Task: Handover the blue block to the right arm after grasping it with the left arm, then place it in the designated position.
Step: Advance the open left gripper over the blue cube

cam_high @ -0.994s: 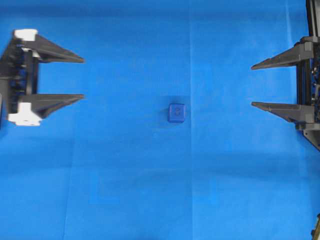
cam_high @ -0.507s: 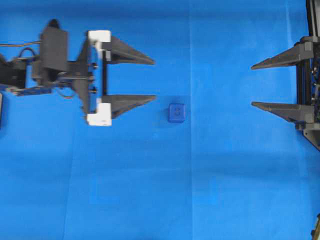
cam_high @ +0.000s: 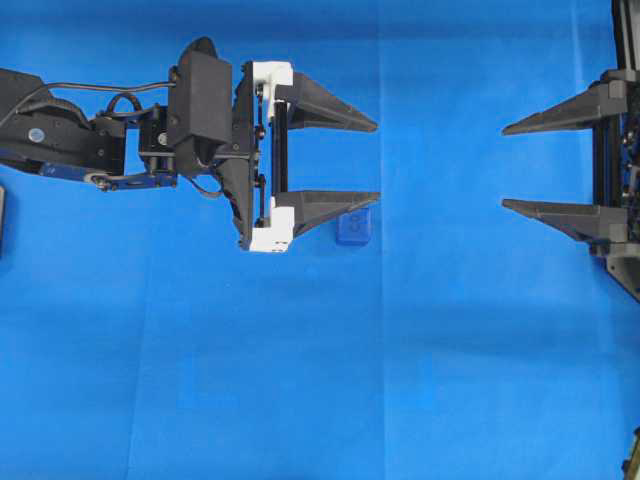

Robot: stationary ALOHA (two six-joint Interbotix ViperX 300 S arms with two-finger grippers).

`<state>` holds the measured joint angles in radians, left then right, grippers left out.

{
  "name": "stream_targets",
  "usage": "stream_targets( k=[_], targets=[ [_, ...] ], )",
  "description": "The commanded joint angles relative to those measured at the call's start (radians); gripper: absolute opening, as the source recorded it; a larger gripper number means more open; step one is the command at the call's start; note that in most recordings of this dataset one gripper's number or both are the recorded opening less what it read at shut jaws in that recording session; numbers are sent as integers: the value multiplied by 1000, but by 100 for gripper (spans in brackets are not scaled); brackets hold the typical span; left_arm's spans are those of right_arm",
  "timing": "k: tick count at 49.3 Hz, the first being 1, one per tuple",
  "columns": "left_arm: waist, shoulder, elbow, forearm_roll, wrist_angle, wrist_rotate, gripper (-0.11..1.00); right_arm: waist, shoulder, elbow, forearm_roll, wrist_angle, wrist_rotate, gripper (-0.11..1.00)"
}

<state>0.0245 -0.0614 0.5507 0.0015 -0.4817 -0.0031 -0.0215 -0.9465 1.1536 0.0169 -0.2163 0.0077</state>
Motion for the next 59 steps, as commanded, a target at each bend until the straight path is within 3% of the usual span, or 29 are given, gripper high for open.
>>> stream_targets(
  k=[1, 14, 42, 51, 59],
  targets=[
    [2, -11, -23, 2, 2, 2, 91, -6, 5, -26, 3, -3, 2, 96],
    [-2, 14, -69, 2, 149, -12, 91, -9, 6, -26, 3, -3, 2, 96],
    [-3, 195, -436, 2, 930, -14, 91, -9, 6, -23, 3, 14, 2, 96],
    [-6, 224, -495, 2, 1057, -8, 91, -9, 6, -21, 3, 15, 2, 96],
    [-5, 225, -499, 3, 1071, -6, 91, -9, 6, -23, 3, 18, 2, 96]
  ],
)
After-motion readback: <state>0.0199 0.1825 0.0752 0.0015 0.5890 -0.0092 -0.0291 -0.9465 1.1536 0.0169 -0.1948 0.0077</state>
